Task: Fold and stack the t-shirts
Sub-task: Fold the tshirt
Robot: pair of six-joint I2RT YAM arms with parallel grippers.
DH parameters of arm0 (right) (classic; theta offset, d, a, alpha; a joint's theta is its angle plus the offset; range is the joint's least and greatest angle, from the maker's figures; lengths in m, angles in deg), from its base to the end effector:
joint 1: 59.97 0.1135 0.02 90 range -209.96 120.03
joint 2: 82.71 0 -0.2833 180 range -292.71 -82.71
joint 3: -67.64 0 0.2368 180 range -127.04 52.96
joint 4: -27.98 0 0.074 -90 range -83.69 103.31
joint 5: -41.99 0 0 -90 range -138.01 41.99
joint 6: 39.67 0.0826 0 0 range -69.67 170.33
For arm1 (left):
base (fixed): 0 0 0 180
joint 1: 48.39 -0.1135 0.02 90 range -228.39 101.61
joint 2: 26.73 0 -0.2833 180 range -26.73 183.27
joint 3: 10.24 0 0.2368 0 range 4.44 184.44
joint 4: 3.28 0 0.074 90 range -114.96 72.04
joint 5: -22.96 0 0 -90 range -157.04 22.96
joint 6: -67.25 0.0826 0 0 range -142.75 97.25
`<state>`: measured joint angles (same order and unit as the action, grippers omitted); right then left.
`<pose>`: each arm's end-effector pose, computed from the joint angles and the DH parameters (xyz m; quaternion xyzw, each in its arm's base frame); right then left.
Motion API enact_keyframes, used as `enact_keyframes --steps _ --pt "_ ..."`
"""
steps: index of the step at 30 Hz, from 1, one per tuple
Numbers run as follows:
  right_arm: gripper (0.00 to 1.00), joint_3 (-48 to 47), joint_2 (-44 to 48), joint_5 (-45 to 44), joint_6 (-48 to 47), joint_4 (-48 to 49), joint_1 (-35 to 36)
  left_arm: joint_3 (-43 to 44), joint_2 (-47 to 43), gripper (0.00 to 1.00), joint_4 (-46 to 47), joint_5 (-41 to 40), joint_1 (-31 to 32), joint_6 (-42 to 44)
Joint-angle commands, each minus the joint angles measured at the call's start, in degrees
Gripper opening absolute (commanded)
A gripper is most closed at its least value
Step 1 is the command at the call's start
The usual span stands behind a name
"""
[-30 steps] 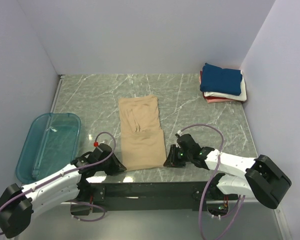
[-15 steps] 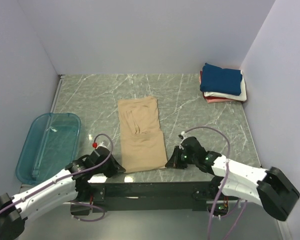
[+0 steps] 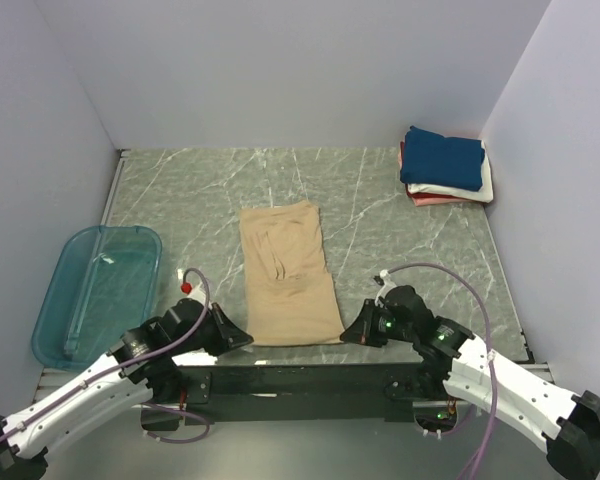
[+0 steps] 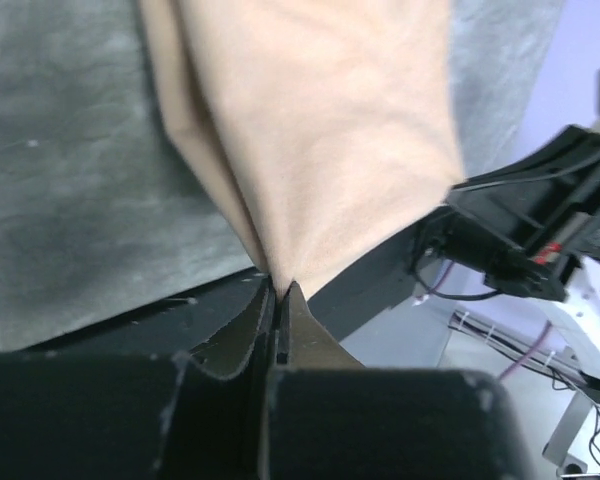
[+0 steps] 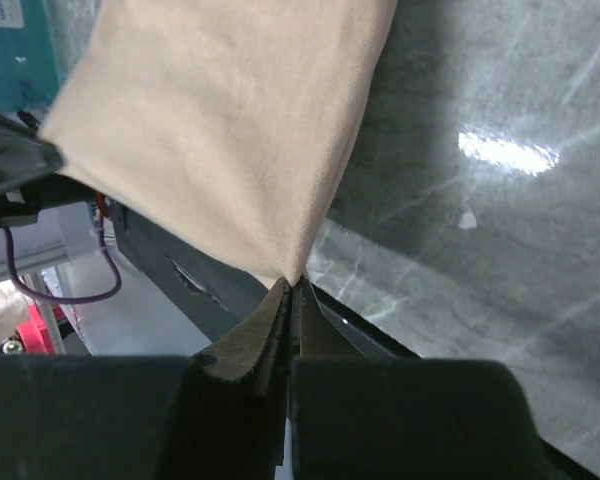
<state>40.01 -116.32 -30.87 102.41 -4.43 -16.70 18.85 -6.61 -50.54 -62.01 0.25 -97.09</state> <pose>0.0848 0.1133 0.1507 0.0037 0.8926 0.4086 0.1906 0.0676 -0.0878 0.1510 -0.1813 0.8808 -0.4017 0.1733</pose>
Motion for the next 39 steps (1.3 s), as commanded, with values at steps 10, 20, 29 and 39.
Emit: enact_keyframes --steps 10,20,29,39 --pt "0.00 -21.0 -8.4 -9.5 -7.5 -12.7 -1.2 13.3 10.1 0.00 1.3 -11.1 0.1 3.4" --pt "0.00 -36.1 -21.2 -6.4 -15.5 -11.4 -8.5 29.8 27.6 0.00 1.5 -11.7 -5.9 11.1" --pt "0.00 -47.3 -34.8 0.9 -19.1 -8.5 -18.5 37.1 39.6 0.00 5.7 -3.5 -19.3 18.5" --pt "0.00 -66.6 -58.3 5.4 -19.5 -9.2 -21.9 46.1 56.1 0.00 9.8 1.0 -28.8 22.4"
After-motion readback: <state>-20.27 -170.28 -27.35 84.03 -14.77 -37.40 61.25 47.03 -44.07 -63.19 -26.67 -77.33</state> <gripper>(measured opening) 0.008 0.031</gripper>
